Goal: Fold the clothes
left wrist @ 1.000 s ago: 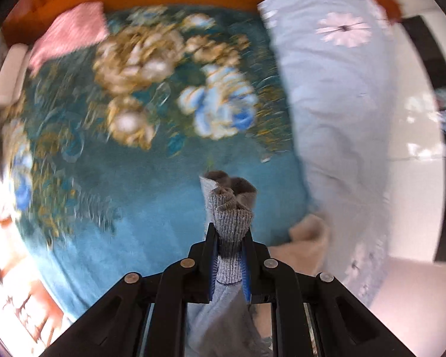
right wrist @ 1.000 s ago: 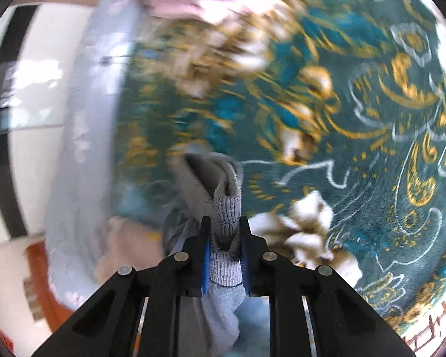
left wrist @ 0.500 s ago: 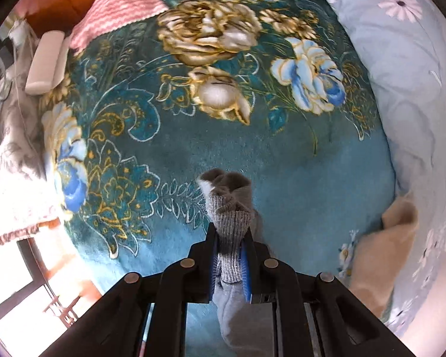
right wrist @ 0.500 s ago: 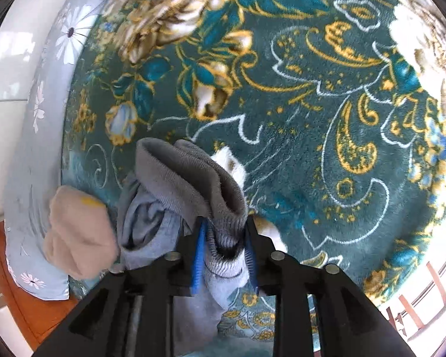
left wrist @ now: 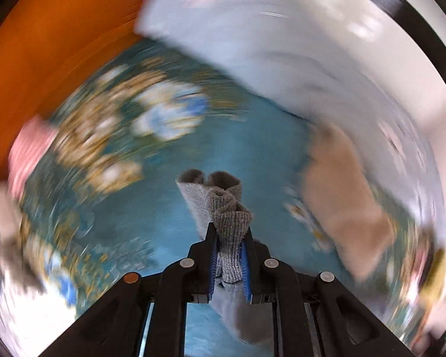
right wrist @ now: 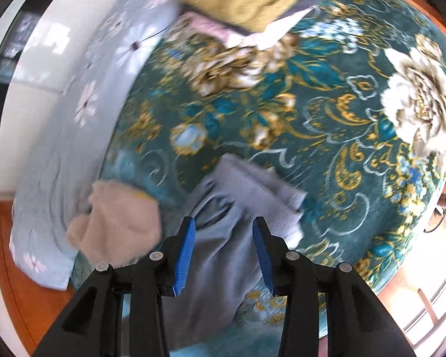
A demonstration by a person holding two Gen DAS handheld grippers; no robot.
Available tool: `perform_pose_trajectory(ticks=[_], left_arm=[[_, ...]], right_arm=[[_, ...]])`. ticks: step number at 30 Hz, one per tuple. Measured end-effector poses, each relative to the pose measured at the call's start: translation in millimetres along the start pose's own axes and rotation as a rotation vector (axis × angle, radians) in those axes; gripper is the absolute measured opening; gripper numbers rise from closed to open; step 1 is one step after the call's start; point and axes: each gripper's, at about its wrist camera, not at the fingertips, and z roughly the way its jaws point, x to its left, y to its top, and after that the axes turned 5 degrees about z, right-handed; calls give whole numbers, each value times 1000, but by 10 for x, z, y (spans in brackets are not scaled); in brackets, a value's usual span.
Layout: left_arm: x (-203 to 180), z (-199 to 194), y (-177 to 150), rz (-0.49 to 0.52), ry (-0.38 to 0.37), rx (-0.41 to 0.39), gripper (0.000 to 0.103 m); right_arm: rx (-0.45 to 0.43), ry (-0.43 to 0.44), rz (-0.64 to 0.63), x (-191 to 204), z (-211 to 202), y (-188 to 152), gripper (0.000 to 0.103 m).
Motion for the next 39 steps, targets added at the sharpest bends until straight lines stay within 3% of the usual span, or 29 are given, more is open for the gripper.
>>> perform_pose_trajectory(ticks=[3, 7, 10, 13, 15, 19, 22, 24, 28, 31, 33, 34, 39], left_arm=[[-824, 245, -216, 221, -64, 61, 16], [-1660, 639, -680, 432, -109, 180, 16], [-2100, 914, -1071, 569, -91, 254, 16], [-2284, 1032, -1349, 632, -31, 304, 16], [-2329, 1004, -1357, 594, -11, 289, 16], [-2383, 768, -1246, 469, 21, 184, 16], [-2581, 695, -1325, 467, 33, 166, 16], [-2764, 794, -1441, 502, 63, 190, 18], [-2803, 1062, -1565, 410, 106, 297, 19], [-2804, 1187, -1620, 322, 100, 368, 31], [-2809, 1147, -1610, 272, 74, 372, 52], [-2798, 1103, -1592, 243, 62, 369, 56], [-2513, 697, -1385, 78, 20, 327, 59]], right_arm=[[18, -9, -86, 148, -56, -158, 41], [27, -48, -199, 183, -227, -341, 42], [30, -70, -206, -9, -331, -378, 42], [32, -93, -196, -222, -409, -353, 42], [39, -96, -187, -363, -444, -286, 42], [62, -85, -197, -555, -445, -91, 42], [101, -63, -227, -639, -373, 74, 42], [129, -44, -257, -676, -331, 147, 42], [172, -48, -305, -754, -256, 311, 42], [188, -34, -346, -795, -246, 454, 42], [196, -26, -360, -821, -235, 525, 43], [202, -20, -358, -842, -218, 560, 43], [237, 30, -313, -939, -50, 695, 48]])
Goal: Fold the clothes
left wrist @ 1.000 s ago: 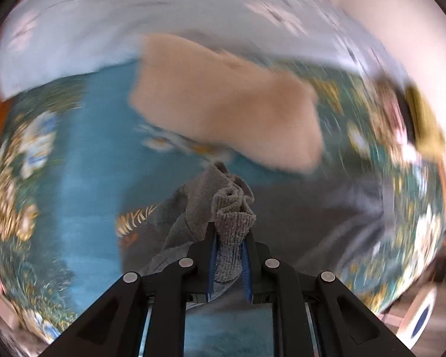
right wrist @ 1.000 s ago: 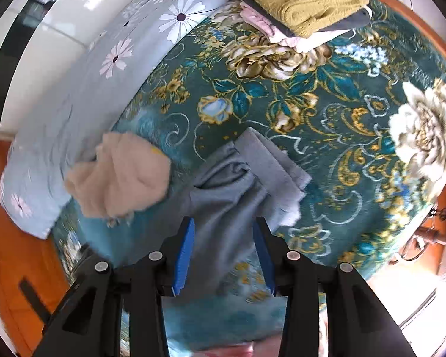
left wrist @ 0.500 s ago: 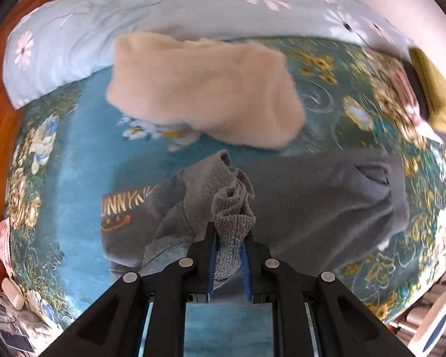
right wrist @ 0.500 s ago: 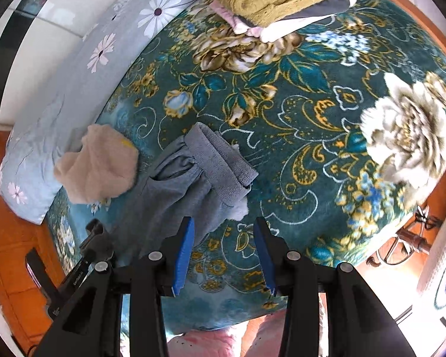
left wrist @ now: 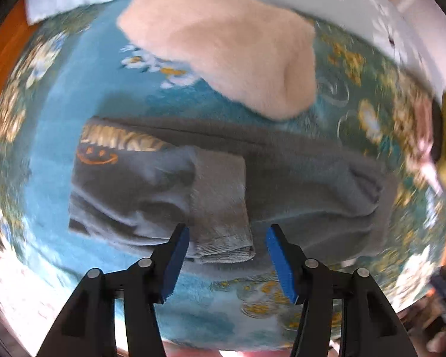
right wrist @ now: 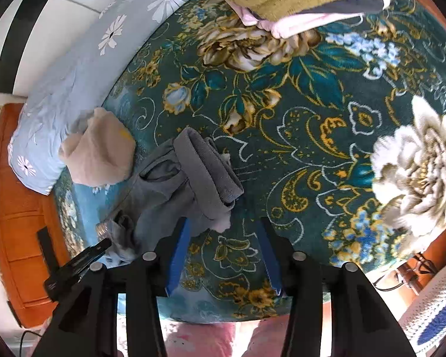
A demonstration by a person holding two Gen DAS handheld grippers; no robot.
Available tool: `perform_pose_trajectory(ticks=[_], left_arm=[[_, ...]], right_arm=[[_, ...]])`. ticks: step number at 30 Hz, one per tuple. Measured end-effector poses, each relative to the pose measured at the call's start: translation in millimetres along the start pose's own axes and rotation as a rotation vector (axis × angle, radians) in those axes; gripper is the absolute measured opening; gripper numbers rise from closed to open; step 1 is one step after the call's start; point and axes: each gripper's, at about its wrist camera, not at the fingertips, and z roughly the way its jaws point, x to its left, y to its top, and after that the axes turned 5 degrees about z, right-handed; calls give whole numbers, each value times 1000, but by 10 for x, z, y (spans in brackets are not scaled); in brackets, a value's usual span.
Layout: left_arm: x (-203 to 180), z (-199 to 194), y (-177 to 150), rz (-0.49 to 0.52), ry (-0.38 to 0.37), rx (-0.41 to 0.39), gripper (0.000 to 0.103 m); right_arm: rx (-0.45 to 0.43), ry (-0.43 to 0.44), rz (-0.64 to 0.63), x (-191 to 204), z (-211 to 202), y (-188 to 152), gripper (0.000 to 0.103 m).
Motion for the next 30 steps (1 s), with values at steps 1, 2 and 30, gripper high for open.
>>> perform_pose_trajectory(ticks=[1, 2, 30], left_arm=[[75, -100, 11, -33, -12, -10, 59], [186, -220, 10, -69, -6, -26, 61], [1610, -1278, -741, -534, 86, -96, 64]], right_arm=[[10, 18, 12, -22, 63, 23, 48], [20, 37, 25, -44, 129, 46, 49], [119, 216, 423, -281, 1577, 65, 40]])
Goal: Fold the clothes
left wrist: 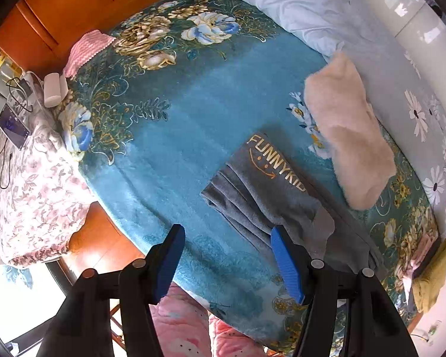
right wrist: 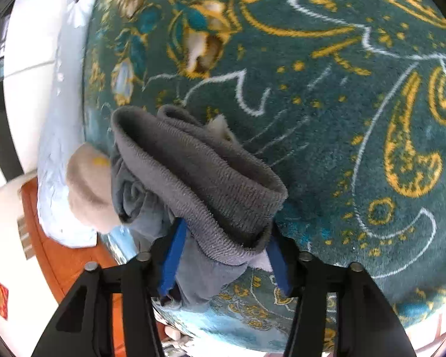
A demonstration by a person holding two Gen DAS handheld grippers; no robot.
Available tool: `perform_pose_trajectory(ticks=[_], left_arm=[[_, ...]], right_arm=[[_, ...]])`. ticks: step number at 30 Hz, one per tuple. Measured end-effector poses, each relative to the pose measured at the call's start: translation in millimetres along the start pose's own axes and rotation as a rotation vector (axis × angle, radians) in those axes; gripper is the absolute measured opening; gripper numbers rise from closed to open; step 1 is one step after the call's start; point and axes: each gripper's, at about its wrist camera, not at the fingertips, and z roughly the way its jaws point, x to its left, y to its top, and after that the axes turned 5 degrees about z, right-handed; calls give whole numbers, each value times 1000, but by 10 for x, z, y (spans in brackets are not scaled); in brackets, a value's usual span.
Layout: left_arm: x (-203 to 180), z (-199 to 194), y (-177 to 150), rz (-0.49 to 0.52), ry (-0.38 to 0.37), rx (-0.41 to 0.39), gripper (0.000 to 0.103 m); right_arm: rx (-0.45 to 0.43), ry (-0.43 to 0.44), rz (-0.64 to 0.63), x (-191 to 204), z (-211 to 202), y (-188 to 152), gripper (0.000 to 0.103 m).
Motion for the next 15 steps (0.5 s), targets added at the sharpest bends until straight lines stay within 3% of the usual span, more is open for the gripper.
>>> perform_pose_trajectory(ticks=[3, 8, 15], left_arm=[[168, -30, 30, -43, -19, -11, 64], [448, 68, 156, -115, -71, 12, 64], [618, 250, 791, -141, -201, 34, 64]], right_arm=[[-15, -21, 15, 48, -53, -28, 30], [-54, -21, -49, 351, -194, -160, 25], [-154, -78, -360, 1246, -458, -738, 23]])
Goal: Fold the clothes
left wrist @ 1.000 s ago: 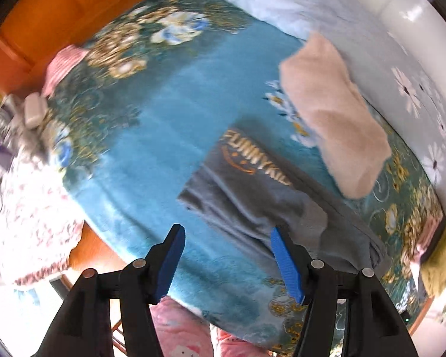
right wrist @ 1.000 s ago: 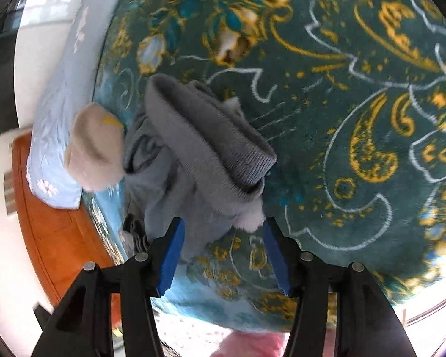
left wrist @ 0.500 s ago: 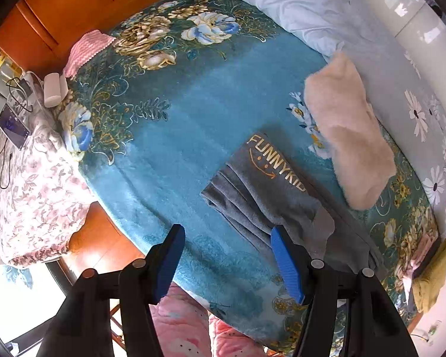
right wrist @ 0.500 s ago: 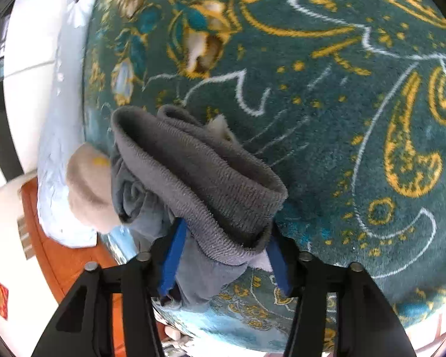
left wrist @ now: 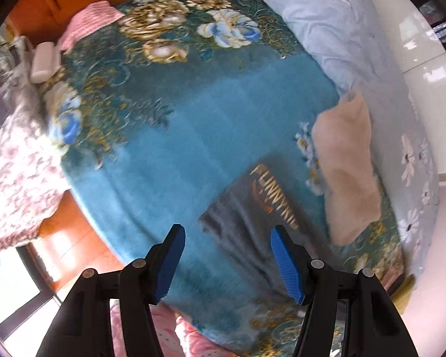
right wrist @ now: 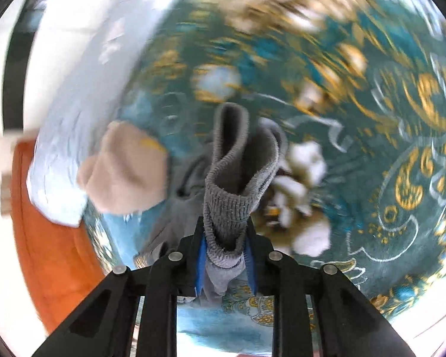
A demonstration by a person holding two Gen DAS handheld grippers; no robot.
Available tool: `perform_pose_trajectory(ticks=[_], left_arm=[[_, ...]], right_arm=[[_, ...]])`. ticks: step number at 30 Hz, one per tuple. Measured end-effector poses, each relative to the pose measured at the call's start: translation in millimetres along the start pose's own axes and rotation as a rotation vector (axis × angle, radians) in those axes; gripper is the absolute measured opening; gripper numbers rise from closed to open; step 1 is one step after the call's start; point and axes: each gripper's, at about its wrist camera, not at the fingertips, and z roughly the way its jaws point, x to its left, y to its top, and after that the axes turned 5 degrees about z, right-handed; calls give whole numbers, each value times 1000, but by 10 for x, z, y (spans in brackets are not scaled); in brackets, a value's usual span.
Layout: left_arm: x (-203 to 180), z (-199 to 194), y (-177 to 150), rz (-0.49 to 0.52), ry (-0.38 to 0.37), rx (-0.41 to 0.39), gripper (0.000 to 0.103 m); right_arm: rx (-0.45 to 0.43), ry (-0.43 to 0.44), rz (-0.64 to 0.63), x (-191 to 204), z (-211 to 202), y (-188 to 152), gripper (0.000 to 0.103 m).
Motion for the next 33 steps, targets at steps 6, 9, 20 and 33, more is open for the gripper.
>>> perform_pose_trajectory(ticks=[6, 9, 20, 33], left_arm=[[93, 93, 626, 26, -99, 6, 64], [259, 257, 842, 8, -112, 46, 64], [1040, 565, 1107, -116, -112, 136, 64], [1115, 1075, 968, -128, -138, 295, 64]], right_arm=[[-46, -54, -323, 1174, -90, -463, 22], [-40, -79, -485, 1776, -6, -836, 21], [184, -329, -909, 3041, 1483, -2181, 21], [304, -360, -937, 3047, 1846, -2553, 39]])
